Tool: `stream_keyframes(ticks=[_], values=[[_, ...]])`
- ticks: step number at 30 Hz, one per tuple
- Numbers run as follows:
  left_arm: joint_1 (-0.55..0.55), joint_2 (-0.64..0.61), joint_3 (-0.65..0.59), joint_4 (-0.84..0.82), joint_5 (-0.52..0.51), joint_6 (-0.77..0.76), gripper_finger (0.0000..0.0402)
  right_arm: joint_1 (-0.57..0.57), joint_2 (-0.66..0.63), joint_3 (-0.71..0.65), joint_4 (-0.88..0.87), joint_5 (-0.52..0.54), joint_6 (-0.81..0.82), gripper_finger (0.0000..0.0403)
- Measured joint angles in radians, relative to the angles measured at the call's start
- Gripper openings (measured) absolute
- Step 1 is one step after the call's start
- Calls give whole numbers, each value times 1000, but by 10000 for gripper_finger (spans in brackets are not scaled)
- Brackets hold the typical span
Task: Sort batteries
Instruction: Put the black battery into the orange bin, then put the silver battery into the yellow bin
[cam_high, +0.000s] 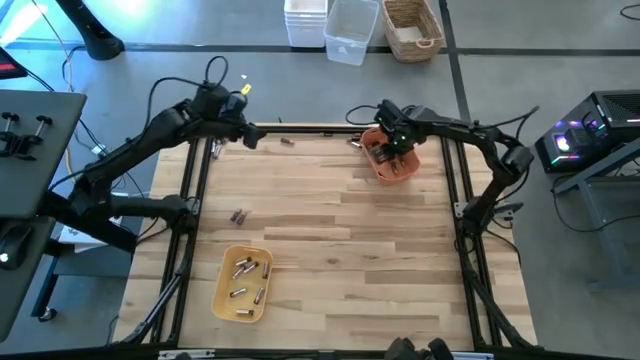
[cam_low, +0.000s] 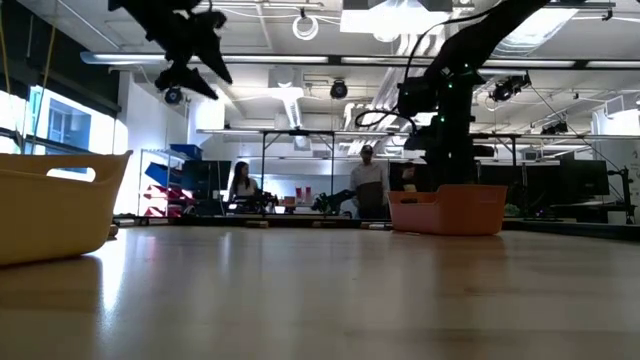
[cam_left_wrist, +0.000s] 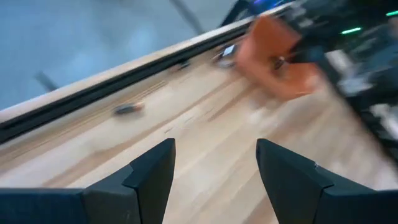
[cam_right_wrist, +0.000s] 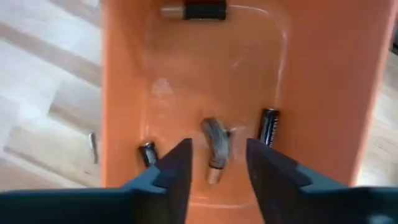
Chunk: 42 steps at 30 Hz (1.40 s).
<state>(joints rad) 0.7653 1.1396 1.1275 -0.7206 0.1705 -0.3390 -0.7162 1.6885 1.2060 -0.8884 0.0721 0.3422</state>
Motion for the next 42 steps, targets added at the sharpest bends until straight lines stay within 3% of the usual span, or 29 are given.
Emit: stream_keyframes(ticks=[4, 8, 10, 15, 19, 23, 27, 31, 42], values=[[60, 80, 0, -25, -81, 34, 218, 5, 0, 34, -8, -32, -9, 190], [167, 179, 0, -41, -335, 14, 215, 3, 0, 86, -6, -56, -3, 199], [224, 248, 0, -60, -401, -7, 209, 3, 0, 109, -5, -74, -2, 200], [338, 421, 2, -61, -423, -82, 190, 3, 0, 161, -4, -124, -2, 201], [335, 503, 55, -4, -495, -164, 177, 5, 0, 186, -2, -155, 1, 202], [341, 581, 97, -19, -494, -142, 154, 14, 0, 190, -4, -158, -2, 202], [352, 649, 109, -52, -515, -54, 89, 26, 0, 190, -2, -159, -7, 202], [348, 685, 133, -71, -548, -58, 11, 41, 0, 190, -1, -159, -10, 202], [357, 704, 170, -69, -558, -419, 1, 78, 0, 191, 18, -158, -36, 202]])
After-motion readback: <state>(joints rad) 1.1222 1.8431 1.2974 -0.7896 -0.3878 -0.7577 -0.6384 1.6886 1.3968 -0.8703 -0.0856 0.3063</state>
